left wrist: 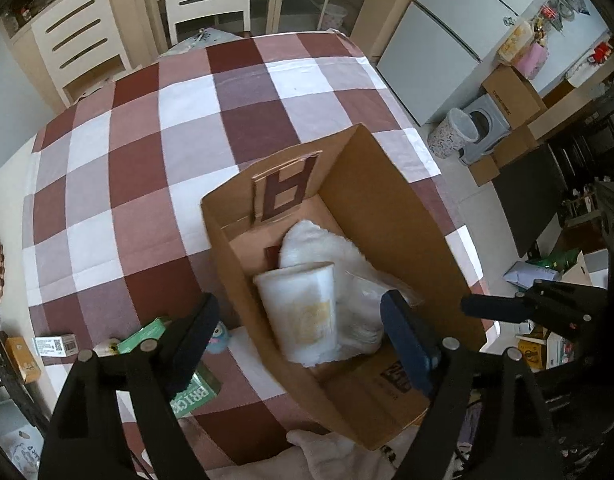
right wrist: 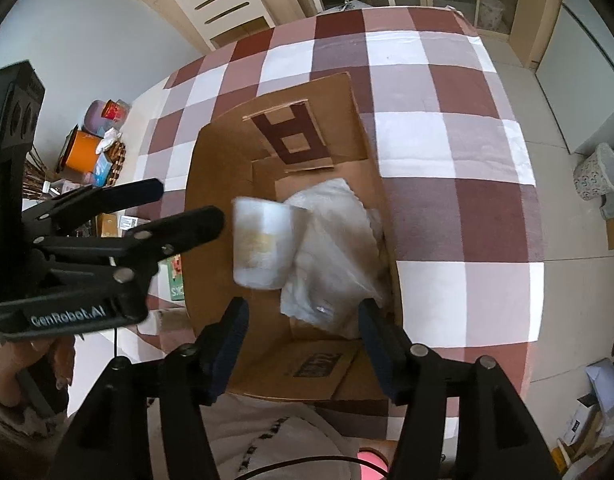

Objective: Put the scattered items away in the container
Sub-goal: 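Open both tools to drop the cup and bag into the box, then move both tools back toward the green BRICKS box and remaining items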

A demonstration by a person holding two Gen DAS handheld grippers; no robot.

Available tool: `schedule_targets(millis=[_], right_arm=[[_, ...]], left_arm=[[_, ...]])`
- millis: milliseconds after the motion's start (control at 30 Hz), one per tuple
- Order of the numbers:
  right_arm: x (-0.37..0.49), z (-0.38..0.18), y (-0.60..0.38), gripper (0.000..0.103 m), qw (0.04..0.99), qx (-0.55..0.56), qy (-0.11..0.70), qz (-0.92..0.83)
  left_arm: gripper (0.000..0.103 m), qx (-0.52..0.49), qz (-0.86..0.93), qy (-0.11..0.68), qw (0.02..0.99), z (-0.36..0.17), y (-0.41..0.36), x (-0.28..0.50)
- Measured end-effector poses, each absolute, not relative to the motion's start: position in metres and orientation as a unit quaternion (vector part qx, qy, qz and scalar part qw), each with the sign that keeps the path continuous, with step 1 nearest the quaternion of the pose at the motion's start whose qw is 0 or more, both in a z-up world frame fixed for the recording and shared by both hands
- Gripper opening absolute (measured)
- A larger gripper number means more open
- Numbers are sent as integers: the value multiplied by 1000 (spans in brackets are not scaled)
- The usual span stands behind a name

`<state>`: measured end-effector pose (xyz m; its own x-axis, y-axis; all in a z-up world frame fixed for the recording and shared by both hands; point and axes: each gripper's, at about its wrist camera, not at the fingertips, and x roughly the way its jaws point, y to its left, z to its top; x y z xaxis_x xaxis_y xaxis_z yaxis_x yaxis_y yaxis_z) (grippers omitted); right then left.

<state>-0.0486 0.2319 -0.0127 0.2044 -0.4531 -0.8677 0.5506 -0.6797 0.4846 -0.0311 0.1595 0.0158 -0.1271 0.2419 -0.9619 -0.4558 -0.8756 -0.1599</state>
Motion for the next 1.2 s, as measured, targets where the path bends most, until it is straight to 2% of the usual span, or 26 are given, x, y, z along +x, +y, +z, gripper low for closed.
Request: schedule_targets(millis=[400,533,700,1200], right_arm=[[-41,-1,243,59,374,665,32,-646],[-31,2,240,59,376,665,35,-644],[-16,1,231,59,377,671,47,-637],[37,13,180,59,420,667,109,-606]], left_arm=[[85,-617,751,79,222,23,134,-10],[90,-619,748,81,224,22,129,4],[90,-624,745,82,221,20,118,20],[90,-639,755,10,150,14,11,39]])
